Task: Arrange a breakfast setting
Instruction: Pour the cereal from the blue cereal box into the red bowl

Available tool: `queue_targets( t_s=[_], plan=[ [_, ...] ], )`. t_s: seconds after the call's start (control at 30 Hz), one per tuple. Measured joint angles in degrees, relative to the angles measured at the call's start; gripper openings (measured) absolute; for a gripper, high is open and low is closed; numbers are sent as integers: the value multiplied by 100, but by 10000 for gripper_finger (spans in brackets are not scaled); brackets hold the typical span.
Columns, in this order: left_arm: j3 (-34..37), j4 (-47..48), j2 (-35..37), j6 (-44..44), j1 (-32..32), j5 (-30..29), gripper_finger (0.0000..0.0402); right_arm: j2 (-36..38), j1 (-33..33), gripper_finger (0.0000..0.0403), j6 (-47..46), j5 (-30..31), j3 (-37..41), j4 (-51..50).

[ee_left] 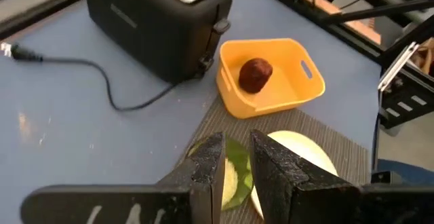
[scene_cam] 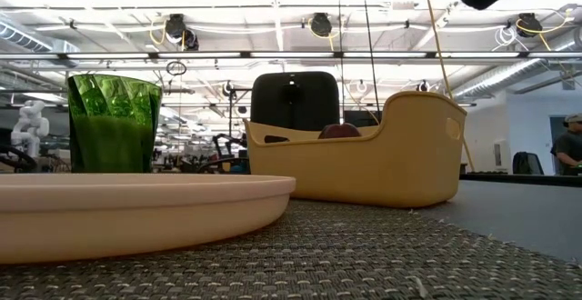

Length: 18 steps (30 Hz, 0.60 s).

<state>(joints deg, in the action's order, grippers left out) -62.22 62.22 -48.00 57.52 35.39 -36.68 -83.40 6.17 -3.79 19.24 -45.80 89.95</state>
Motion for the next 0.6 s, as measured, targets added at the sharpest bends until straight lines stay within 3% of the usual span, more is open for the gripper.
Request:
queue_targets(
  t_s=[0.27, 0.6],
  plan=[
    [0, -678, 1, -844, -507, 10, 74, 0, 4, 313, -4, -6, 0, -2],
    [0, -1408, -89, -1886, -1038, 1, 108, 0, 4, 313, -4, -6, -2, -2]
  ],
)
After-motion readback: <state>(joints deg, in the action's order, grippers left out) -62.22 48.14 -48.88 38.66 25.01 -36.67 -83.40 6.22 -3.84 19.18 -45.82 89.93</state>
